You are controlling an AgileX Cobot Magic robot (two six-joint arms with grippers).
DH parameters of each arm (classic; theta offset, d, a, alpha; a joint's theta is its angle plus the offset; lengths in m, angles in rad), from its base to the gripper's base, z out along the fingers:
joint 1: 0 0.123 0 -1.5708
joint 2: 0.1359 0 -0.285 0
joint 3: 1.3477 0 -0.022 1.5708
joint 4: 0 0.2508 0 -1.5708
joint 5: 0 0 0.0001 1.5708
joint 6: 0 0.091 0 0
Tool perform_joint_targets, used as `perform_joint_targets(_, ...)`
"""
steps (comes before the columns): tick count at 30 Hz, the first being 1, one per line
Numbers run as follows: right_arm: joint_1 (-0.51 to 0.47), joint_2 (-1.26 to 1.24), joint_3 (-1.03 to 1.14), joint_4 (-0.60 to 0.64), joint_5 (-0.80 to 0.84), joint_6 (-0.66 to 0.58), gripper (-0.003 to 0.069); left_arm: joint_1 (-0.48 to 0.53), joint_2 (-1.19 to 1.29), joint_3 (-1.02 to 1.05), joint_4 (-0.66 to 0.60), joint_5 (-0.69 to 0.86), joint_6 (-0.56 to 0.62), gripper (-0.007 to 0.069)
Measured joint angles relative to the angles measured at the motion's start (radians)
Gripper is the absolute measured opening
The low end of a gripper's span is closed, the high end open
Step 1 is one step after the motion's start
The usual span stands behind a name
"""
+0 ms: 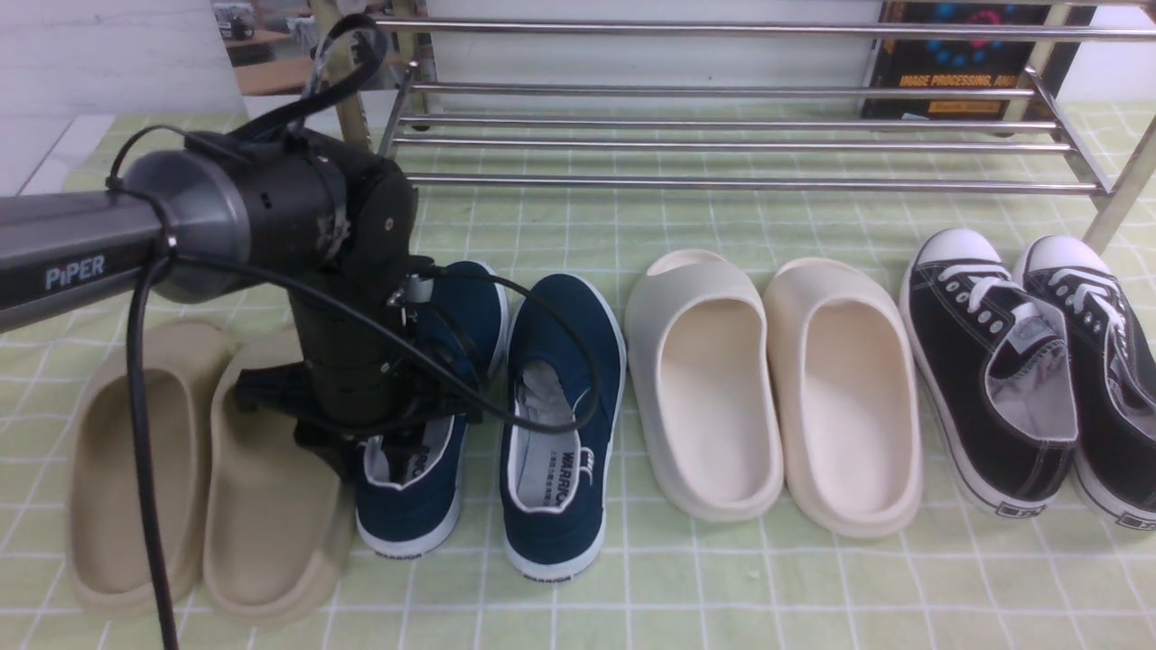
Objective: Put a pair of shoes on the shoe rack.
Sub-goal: Use the left arm to grab the shoe closest to it, then use the left arm to put a shoe into the shoe rack
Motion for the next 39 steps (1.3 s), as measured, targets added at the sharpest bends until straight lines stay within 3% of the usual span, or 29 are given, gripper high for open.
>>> perform_joint_targets(9,0.000,0.000,0.000,0.000,0.000,0.000,0.0239,0.000,-0.009,0.000,0.022,0.002,0.000,0.0032)
perform_joint_targets(20,0.000,0.000,0.000,0.000,0.000,0.000,0.0239,0.000,-0.120,-0.215,0.030,0.186,0.059,0.0028)
perform_joint_targets(29,0.000,0.000,0.000,0.000,0.000,0.000,0.0239,0.012,-0.045,-0.419,0.026,0.190,0.062,0.0027)
perform_joint_targets(39,0.000,0.000,0.000,0.000,0.000,0.000,0.0239,0.125,0.125,-0.585,-0.048,0.081,0.029,0.0027)
